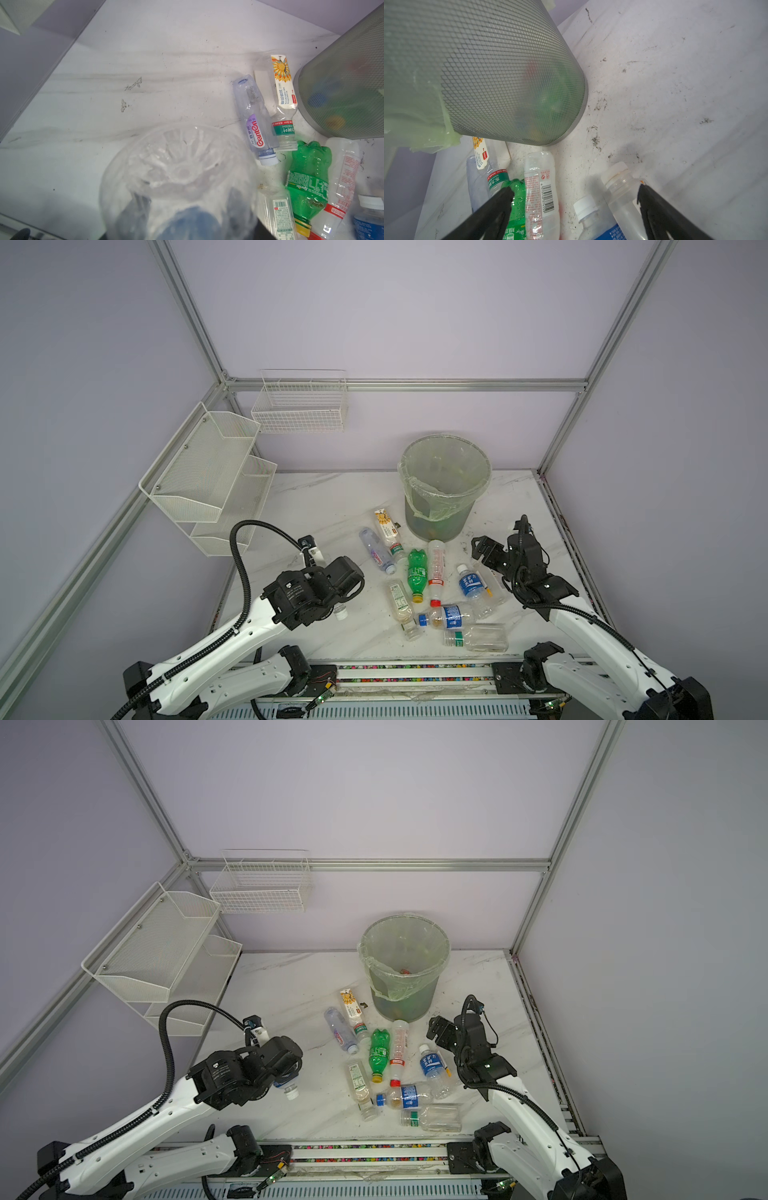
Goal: Throw the plastic bottles in the bin
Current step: Throw the plastic bottle into the trash bin.
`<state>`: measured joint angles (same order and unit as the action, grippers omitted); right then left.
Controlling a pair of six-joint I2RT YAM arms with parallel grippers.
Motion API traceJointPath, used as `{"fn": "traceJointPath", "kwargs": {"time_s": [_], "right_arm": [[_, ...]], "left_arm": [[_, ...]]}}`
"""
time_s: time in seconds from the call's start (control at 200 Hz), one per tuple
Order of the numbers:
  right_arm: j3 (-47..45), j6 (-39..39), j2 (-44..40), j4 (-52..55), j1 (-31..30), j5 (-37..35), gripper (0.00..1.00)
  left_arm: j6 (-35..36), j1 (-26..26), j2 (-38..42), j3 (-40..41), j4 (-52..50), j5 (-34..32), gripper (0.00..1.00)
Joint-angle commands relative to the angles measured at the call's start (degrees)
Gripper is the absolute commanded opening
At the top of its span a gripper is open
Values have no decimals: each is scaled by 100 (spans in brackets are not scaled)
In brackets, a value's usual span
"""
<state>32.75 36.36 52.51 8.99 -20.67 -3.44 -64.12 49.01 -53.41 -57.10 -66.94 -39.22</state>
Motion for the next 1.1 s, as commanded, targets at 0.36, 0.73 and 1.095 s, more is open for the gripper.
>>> {"fn": "traceJointPath", "kwargs": {"time_s": [0.36, 0.73, 1.095], "right_arm": [[267, 195, -288, 703, 10, -573, 97], [413, 205, 136, 736, 5, -583, 97], [337, 338, -128, 1064, 10, -690, 97]], "left_arm": [[3538, -1233, -740, -1127, 2665, 1485, 56], [3740, -1983, -1328, -1920, 3441, 2873, 56], [3547, -2696, -891, -1203, 5010, 4054, 56]]}}
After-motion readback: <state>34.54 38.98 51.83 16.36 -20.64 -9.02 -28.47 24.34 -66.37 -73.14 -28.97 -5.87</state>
